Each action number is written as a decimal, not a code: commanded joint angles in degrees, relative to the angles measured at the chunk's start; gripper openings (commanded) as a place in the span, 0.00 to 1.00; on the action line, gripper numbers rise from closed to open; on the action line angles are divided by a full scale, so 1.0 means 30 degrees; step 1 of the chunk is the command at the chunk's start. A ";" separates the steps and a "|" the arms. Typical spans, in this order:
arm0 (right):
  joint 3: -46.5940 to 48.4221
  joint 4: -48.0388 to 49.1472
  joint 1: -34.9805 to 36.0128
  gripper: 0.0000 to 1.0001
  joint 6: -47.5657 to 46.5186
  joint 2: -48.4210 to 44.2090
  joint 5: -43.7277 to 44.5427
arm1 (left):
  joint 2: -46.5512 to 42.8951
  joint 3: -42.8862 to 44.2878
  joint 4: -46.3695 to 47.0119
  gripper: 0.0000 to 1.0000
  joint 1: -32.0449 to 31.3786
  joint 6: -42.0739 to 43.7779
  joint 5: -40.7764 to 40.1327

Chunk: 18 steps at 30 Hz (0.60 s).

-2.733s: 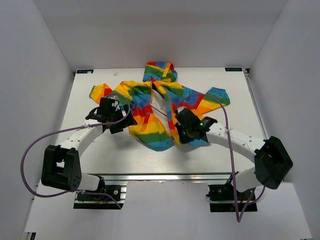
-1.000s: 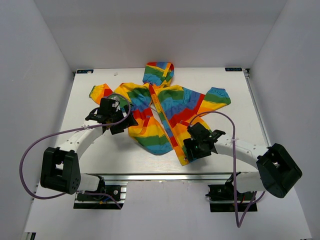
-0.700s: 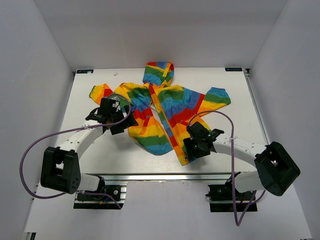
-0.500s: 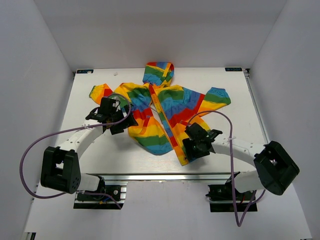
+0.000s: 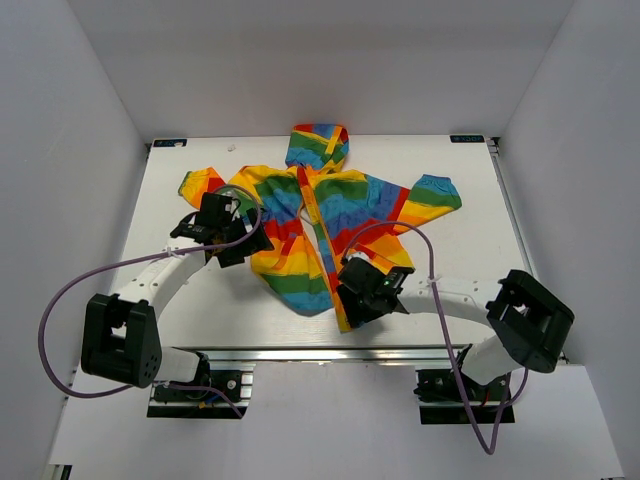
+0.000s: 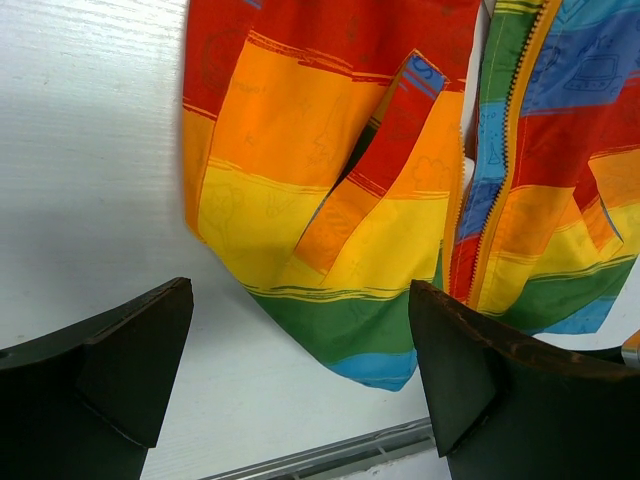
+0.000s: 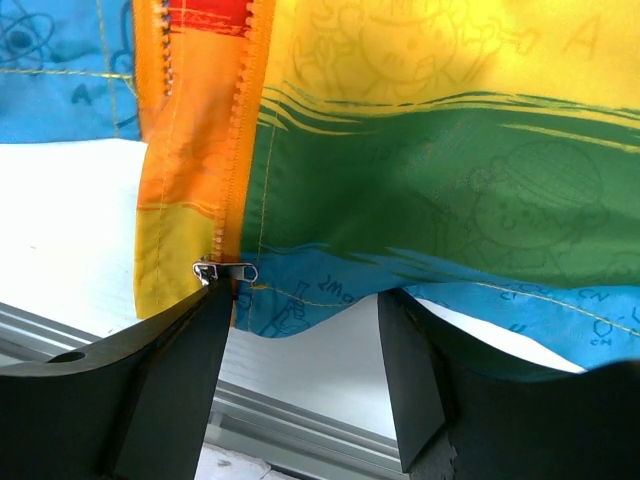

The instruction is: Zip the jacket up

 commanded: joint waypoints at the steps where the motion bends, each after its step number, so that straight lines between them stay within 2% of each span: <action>1: -0.0960 -0.1164 0.0347 0.65 0.1536 0.0644 -0.0784 | -0.0832 0.0586 -0.0152 0.98 -0.0080 0.0392 -0.0104; 5: -0.0784 -0.1108 0.0347 0.63 0.0484 -0.1761 -0.1189 | -0.0951 0.0585 0.0374 0.98 -0.0255 0.0919 0.1268; 8: -0.0229 -0.1281 0.0347 0.63 -0.0454 -0.3081 -0.2067 | -0.0747 0.0847 0.0785 0.98 -0.1713 0.1124 0.1246; 10: 0.0326 -0.1487 0.0318 0.67 -0.0749 -0.3579 -0.2188 | -0.0483 0.1199 0.0669 0.98 -0.2508 0.1125 0.0836; 13: 0.0855 -0.2160 -0.0004 0.70 -0.0982 -0.3670 -0.1984 | -0.0014 0.1464 0.0785 0.98 -0.3360 0.1037 0.0716; 18: 0.1414 -0.2954 -0.0938 0.72 -0.0517 -0.3143 0.0388 | 0.0221 0.1289 0.0902 0.98 -0.3595 0.0803 0.0834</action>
